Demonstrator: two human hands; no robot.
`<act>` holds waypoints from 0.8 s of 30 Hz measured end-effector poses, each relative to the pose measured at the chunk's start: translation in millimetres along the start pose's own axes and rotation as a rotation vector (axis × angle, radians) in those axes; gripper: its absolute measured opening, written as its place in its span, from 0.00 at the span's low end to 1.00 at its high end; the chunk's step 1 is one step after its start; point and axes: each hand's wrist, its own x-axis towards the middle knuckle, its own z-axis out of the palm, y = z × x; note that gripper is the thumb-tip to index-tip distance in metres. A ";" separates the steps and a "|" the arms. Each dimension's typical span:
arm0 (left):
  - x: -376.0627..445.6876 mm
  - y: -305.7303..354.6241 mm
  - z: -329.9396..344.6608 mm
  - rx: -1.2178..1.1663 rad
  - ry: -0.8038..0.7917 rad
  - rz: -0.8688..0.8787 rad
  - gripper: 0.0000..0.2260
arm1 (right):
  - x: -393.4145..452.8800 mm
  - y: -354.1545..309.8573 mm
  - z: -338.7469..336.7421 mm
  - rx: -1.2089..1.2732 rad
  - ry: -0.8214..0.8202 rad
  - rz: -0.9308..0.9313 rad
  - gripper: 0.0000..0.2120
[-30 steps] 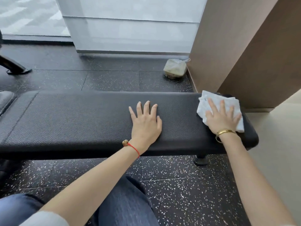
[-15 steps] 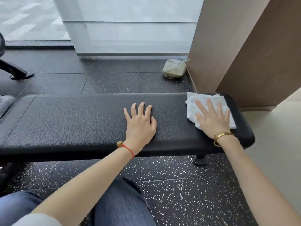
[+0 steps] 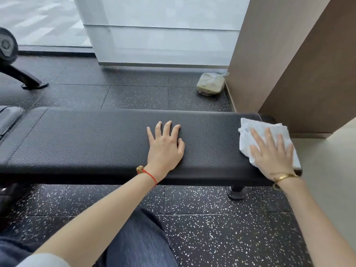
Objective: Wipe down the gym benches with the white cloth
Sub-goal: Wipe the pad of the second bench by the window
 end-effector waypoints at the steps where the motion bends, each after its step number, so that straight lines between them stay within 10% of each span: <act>1: 0.2 0.0 0.4 -0.003 0.003 -0.002 0.22 | -11.4 0.2 3.0 0.005 0.004 -0.017 0.26; 13: -7.2 -29.5 -22.4 -0.259 0.125 -0.022 0.18 | -8.1 -157.1 5.6 0.056 -0.021 -0.285 0.26; 24: -58.3 -269.4 -92.7 -0.012 0.259 -0.242 0.19 | -51.4 -429.1 19.2 0.020 -0.078 -0.658 0.26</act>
